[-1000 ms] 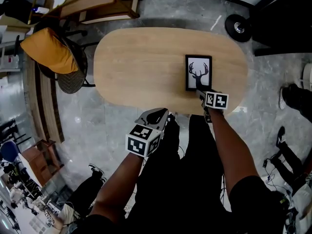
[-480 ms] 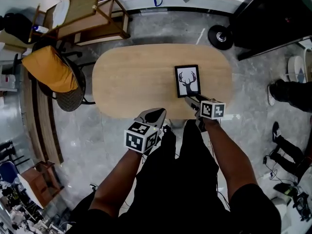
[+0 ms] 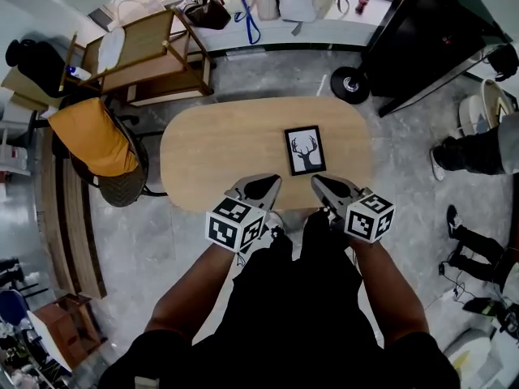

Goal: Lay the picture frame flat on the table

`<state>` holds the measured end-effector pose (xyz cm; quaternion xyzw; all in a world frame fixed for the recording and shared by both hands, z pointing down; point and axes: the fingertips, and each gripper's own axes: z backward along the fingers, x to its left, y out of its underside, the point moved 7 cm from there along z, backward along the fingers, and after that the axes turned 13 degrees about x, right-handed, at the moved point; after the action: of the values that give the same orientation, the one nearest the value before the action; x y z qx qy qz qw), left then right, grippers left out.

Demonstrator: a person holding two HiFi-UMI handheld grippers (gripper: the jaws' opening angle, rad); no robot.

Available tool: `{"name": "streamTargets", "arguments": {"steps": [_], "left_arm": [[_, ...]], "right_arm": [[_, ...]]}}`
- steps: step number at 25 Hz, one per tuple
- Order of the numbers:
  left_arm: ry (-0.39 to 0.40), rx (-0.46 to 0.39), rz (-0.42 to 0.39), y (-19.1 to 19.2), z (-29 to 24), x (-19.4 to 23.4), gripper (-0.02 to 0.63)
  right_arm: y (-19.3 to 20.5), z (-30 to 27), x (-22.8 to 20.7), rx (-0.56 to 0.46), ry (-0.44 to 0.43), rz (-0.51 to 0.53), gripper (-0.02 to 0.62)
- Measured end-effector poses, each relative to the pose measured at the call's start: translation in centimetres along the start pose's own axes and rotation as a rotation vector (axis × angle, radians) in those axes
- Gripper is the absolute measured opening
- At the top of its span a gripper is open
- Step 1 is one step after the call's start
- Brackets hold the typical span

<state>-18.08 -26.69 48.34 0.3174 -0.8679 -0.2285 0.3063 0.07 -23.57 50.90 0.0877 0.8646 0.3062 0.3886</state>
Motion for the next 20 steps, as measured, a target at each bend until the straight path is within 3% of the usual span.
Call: {"name": "streamTargets", "arguments": {"steps": [4, 8, 14, 20], "left_arm": [[0.012, -0.044, -0.034, -1.6, 2.0, -1.5, 0.000], [0.024, -0.054, -0.063, -1.8, 2.7, -3.2, 0.000], [-0.022, -0.116, -0.065, -2.8, 3.5, -5.7, 0.000], [-0.088, -0.208, -0.010, -4.3, 4.5, -9.2, 0.000]], "right_arm": [[-1.8, 3.7, 3.7, -0.029, 0.043, 0.114, 0.002], [-2.2, 5.7, 5.1, -0.069, 0.061, 0.128, 0.002], [-2.7, 9.3, 4.6, -0.117, 0.058, 0.057, 0.000], [-4.0, 13.9, 4.1, -0.131, 0.045, 0.132, 0.000]]}}
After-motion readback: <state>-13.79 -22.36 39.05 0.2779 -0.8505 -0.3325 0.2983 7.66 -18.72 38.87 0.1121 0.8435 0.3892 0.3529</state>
